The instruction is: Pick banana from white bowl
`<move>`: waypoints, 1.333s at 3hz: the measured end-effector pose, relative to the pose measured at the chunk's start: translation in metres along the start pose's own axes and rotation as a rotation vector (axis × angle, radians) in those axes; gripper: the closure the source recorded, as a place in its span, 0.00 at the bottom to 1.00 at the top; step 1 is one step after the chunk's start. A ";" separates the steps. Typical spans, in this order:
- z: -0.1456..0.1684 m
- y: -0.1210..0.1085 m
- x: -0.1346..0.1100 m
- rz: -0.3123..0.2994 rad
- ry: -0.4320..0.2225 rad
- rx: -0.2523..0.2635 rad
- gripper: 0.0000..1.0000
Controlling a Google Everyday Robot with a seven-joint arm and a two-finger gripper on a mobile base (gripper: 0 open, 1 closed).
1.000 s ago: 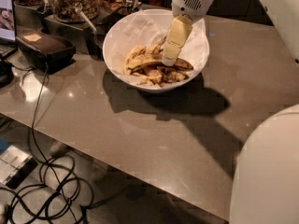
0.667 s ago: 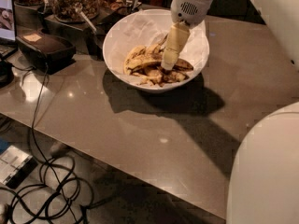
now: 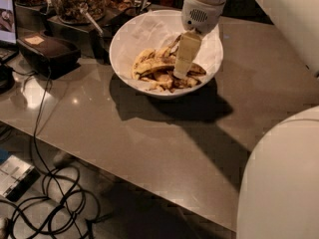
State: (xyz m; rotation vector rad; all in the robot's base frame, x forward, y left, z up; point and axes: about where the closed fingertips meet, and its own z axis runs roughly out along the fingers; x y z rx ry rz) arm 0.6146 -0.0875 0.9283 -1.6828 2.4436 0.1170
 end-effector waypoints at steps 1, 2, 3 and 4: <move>0.001 -0.004 -0.001 -0.007 0.020 0.016 0.25; 0.004 -0.006 -0.007 -0.037 0.036 0.020 0.25; 0.006 -0.008 -0.016 -0.078 0.030 0.024 0.26; 0.007 -0.011 -0.022 -0.104 0.026 0.022 0.38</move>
Offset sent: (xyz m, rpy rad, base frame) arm -0.0159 -0.0058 -0.0029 -0.1223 0.0973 0.0729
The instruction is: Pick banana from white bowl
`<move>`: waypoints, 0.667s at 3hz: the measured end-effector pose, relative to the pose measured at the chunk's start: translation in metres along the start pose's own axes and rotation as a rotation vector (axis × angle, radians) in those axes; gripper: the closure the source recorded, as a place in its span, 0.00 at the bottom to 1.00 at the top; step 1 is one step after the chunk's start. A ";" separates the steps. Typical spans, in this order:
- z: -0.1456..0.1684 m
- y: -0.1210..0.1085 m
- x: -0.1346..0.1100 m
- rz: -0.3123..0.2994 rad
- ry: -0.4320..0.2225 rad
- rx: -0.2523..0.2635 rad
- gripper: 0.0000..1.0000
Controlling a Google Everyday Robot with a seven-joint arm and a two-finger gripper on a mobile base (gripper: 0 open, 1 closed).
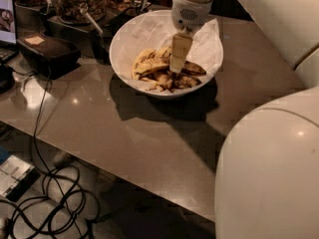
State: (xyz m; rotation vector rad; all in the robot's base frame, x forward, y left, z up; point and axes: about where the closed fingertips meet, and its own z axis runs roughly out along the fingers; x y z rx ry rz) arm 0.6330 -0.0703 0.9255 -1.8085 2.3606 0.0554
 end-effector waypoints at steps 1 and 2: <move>0.002 -0.004 -0.002 -0.009 -0.004 -0.004 0.42; 0.007 -0.006 -0.003 -0.015 -0.005 -0.015 0.40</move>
Offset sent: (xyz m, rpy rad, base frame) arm -0.0178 -0.0125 -0.0069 -0.0403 0.1238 0.0341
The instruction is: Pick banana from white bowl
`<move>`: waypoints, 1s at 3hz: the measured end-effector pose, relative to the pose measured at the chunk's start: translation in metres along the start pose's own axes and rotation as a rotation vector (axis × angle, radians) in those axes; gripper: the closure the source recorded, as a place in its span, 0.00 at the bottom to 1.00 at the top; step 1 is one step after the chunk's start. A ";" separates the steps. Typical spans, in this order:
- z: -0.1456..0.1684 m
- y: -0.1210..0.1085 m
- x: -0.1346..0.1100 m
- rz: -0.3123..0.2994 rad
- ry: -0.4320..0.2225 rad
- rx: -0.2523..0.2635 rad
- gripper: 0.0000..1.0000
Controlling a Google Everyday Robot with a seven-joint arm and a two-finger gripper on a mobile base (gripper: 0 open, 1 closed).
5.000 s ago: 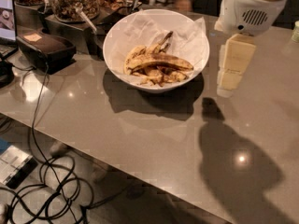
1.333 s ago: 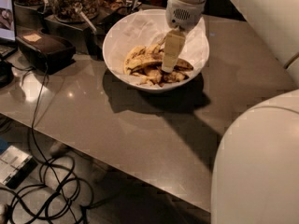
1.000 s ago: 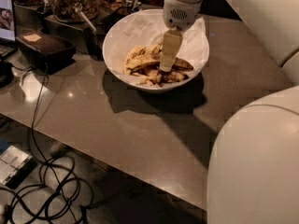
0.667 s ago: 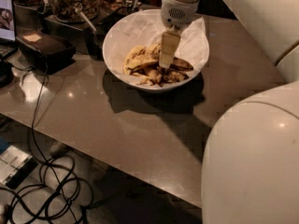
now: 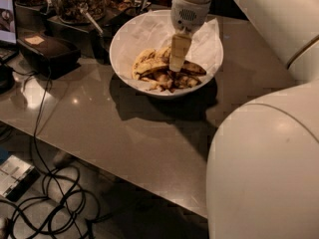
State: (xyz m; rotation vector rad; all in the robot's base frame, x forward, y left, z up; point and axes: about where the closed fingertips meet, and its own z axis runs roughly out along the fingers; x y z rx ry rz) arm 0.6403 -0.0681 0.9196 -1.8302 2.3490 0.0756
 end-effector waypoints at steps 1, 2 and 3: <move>0.013 0.000 0.004 0.017 -0.004 -0.034 0.42; 0.021 -0.001 0.008 0.032 -0.006 -0.056 0.43; 0.024 -0.002 0.010 0.039 -0.006 -0.060 0.60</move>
Offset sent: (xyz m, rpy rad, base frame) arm -0.0259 -0.0229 -0.0278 -0.0162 0.1868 -0.0256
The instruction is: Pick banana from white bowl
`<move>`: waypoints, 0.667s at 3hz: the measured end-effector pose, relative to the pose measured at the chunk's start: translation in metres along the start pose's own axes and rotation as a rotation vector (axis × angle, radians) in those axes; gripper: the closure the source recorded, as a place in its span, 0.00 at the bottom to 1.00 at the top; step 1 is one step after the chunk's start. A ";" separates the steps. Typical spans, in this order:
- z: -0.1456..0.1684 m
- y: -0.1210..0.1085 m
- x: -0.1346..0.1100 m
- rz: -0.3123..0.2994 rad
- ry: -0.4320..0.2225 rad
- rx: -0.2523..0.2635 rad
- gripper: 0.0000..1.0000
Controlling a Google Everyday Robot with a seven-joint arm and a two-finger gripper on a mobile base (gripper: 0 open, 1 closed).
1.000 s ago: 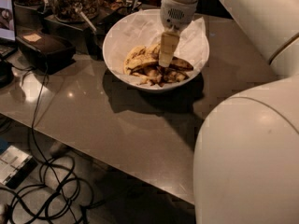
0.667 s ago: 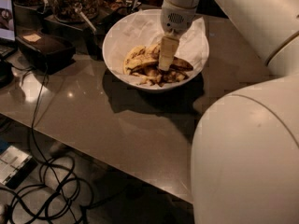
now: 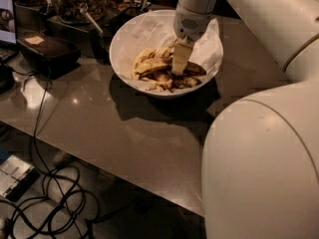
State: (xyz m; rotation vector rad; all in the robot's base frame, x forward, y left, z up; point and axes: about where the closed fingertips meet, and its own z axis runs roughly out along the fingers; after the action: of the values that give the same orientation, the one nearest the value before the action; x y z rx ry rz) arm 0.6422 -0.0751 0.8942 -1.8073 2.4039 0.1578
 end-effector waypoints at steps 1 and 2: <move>0.001 -0.001 0.001 0.003 -0.003 -0.004 0.83; -0.002 0.002 0.002 -0.006 -0.035 -0.016 1.00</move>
Offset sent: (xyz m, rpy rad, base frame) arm -0.0306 -0.0166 0.0090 0.0411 0.0961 0.0341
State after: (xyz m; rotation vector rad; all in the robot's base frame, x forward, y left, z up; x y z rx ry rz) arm 0.6398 -0.0767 0.8955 -1.8033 2.3803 0.2069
